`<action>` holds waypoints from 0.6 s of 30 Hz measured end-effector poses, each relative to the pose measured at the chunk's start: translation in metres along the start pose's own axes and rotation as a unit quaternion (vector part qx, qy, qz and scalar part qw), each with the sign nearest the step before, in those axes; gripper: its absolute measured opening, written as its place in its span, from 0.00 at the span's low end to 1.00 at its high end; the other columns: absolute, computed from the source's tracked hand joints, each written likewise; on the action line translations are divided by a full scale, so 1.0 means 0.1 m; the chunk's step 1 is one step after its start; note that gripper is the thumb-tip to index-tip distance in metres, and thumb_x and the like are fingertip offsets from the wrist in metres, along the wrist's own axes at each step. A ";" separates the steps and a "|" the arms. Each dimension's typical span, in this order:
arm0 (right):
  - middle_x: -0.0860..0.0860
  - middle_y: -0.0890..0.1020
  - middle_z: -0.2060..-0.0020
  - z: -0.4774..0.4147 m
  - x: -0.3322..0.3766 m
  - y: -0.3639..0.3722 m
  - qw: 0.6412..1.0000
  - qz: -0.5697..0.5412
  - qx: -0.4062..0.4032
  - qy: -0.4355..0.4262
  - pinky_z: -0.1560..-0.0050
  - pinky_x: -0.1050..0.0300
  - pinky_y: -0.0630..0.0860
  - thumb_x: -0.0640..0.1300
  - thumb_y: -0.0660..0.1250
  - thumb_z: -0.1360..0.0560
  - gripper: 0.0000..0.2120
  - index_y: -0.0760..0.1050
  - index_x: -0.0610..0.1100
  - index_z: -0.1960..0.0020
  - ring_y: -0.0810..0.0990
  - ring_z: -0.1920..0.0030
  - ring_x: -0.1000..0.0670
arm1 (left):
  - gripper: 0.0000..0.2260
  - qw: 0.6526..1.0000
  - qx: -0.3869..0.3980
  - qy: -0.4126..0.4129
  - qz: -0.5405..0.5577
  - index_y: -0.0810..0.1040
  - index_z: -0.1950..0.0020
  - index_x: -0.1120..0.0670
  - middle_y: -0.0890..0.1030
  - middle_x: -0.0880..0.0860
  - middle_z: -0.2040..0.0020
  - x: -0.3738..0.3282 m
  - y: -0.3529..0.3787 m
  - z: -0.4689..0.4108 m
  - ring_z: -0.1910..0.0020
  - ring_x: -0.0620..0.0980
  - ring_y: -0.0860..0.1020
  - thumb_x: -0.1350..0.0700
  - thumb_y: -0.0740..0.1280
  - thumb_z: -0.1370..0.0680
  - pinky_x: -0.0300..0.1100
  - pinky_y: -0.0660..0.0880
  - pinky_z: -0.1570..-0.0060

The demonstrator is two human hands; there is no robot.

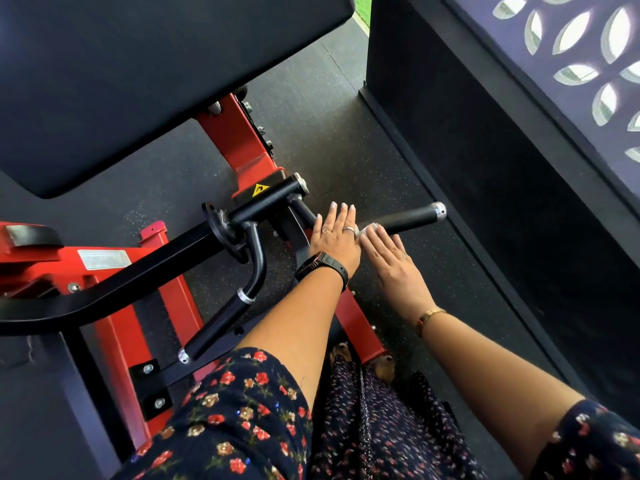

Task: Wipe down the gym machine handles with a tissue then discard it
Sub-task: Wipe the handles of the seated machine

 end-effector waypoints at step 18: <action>0.43 0.69 0.29 -0.32 0.06 -0.19 1.000 0.001 0.024 0.010 0.26 0.46 0.52 0.41 0.51 0.24 0.25 0.65 0.39 0.27 0.62 0.26 0.44 | 0.28 0.999 -0.011 0.002 0.038 0.39 0.21 0.55 0.44 0.53 0.20 0.02 0.01 -0.02 0.22 0.50 0.40 0.53 0.52 0.16 0.48 0.39 0.24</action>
Point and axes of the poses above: each hand's wrist, its own z-axis away from the middle knuckle, its own y-axis out of the palm, x = y × z, the point moved 9 cm from there along -z, towards the middle knuckle
